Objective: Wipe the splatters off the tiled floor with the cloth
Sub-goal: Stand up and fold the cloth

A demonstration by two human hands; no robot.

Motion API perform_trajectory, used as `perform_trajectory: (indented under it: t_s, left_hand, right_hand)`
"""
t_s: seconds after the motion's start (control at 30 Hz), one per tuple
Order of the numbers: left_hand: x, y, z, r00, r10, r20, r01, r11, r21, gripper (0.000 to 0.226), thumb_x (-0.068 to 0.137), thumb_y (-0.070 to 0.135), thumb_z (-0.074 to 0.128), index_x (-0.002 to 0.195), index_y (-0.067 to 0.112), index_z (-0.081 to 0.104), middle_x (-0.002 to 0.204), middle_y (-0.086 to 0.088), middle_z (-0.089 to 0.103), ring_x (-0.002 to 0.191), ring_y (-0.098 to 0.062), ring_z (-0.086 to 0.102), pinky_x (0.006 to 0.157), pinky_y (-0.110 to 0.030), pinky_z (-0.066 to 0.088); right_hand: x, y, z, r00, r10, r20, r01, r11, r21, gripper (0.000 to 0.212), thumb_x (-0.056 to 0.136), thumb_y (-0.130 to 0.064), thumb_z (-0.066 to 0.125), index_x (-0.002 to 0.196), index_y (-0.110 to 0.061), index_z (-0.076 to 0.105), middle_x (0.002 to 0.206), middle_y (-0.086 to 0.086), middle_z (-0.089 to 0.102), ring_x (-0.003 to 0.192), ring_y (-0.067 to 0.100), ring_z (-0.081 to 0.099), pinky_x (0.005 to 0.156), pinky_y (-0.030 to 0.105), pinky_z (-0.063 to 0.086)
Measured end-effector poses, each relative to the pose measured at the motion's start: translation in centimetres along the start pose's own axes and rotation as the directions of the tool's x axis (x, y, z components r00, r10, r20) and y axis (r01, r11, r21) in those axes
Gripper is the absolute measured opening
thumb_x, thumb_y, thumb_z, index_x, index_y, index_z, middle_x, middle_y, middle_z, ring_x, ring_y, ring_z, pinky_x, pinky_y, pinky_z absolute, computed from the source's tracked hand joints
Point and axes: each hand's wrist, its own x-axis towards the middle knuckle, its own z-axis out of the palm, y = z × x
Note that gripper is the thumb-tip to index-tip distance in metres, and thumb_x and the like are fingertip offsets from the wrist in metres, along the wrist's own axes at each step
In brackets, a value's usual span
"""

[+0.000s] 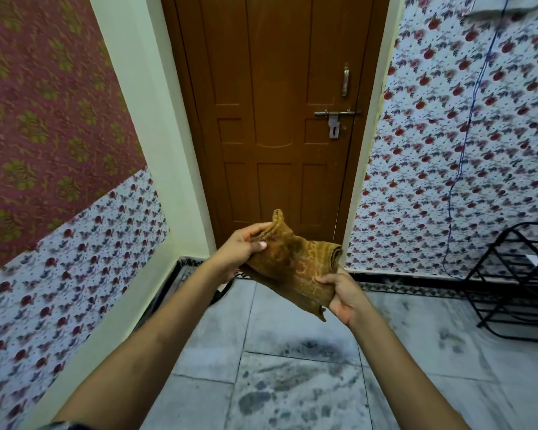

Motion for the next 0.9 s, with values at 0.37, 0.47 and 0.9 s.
perform_trajectory:
  t_s: [0.37, 0.47, 0.9]
  left_hand:
    - [-1.9, -1.2, 7.3, 0.993, 0.084, 0.081, -0.096, 0.982, 0.163, 0.038, 0.094, 0.023, 0.053, 0.132, 0.026, 0.051, 0.134, 0.002, 0.052, 0.122, -0.015, 0.047, 0.105, -0.034, 0.041]
    - [-1.8, -1.5, 7.8, 0.995, 0.092, 0.031, -0.095, 0.985, 0.141, 0.045, 0.084, 0.039, 0.066, 0.124, 0.025, 0.053, 0.121, 0.002, 0.056, 0.112, -0.015, 0.053, 0.097, -0.034, 0.047]
    - [-1.2, -1.2, 5.5, 0.998, -0.031, -0.054, 0.031, 1.0, -0.004, 0.017, 0.092, 0.014, 0.053, 0.107, 0.013, 0.058, 0.097, -0.007, 0.064, 0.093, -0.022, 0.063, 0.077, -0.034, 0.053]
  right_hand:
    - [-0.7, -0.2, 1.4, 0.982, 0.025, 0.189, -0.074, 0.963, 0.258, 0.084, 0.086, -0.072, 0.021, 0.121, -0.003, 0.055, 0.122, 0.025, 0.058, 0.115, 0.037, 0.052, 0.099, 0.05, 0.038]
    - [-1.2, -0.2, 1.8, 0.976, 0.053, 0.21, -0.105, 0.965, 0.242, 0.083, 0.084, -0.075, 0.022, 0.114, -0.004, 0.054, 0.119, 0.025, 0.057, 0.112, 0.039, 0.052, 0.104, 0.055, 0.031]
    - [-2.4, -1.5, 0.9, 0.917, 0.138, 0.375, -0.199, 0.971, 0.13, 0.102, 0.076, -0.081, 0.019, 0.134, 0.0, 0.042, 0.134, 0.025, 0.05, 0.126, 0.041, 0.044, 0.105, 0.062, 0.025]
